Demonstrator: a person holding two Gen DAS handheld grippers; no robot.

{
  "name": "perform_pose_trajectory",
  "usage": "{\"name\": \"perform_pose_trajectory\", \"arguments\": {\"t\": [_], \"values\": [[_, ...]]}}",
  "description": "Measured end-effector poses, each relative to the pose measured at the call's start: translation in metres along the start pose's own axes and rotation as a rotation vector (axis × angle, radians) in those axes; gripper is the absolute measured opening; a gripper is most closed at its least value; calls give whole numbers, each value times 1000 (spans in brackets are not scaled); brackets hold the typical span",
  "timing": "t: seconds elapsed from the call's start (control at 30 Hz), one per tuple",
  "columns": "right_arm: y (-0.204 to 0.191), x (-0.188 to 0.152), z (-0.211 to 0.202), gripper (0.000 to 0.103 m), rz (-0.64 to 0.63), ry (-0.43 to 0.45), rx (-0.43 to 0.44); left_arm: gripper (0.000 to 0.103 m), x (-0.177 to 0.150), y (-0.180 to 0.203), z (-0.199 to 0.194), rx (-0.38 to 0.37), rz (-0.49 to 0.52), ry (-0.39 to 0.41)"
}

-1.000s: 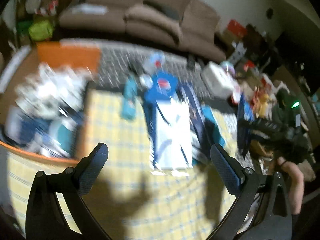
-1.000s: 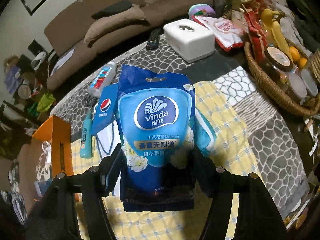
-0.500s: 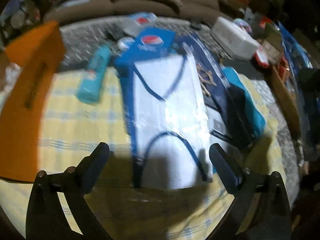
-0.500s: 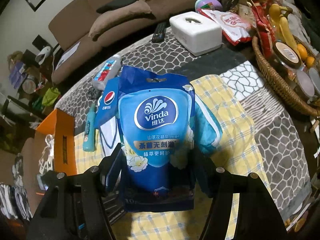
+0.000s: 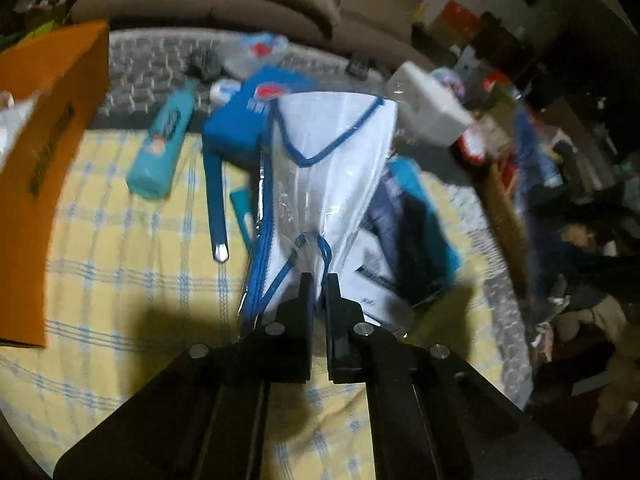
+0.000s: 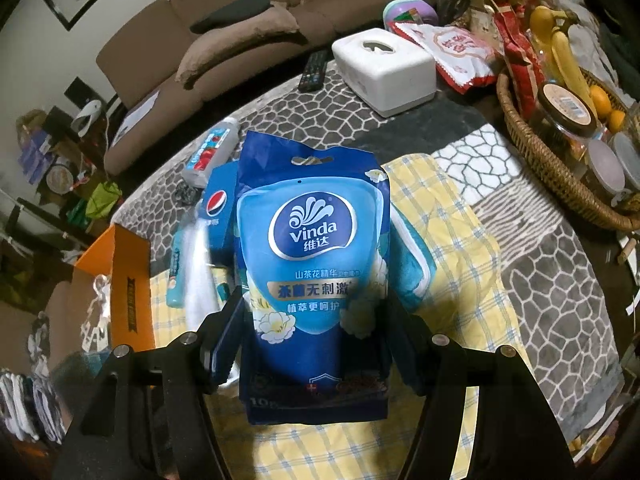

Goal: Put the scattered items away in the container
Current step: 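Carry the Vinda pack and the face mask over the orange box with both grippers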

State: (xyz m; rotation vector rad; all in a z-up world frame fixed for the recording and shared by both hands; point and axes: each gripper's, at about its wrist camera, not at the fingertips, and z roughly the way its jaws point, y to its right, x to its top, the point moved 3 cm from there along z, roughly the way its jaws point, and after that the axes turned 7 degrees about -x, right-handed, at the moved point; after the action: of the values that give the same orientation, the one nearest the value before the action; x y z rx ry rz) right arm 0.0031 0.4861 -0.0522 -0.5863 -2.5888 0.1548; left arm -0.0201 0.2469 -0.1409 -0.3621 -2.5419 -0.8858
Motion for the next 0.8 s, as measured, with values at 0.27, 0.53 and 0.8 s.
{"name": "perform_pose_trajectory", "arguments": {"t": [0.27, 0.53, 0.8], "values": [[-32, -4, -12, 67, -67, 38, 36, 4, 23, 4, -99, 85, 73, 191], [-109, -26, -19, 67, -172, 50, 162, 4, 36, -60, -179, 306, -27, 320], [-200, -68, -17, 67, -351, 60, 214, 4, 26, -120, -222, 448, -86, 379]]}}
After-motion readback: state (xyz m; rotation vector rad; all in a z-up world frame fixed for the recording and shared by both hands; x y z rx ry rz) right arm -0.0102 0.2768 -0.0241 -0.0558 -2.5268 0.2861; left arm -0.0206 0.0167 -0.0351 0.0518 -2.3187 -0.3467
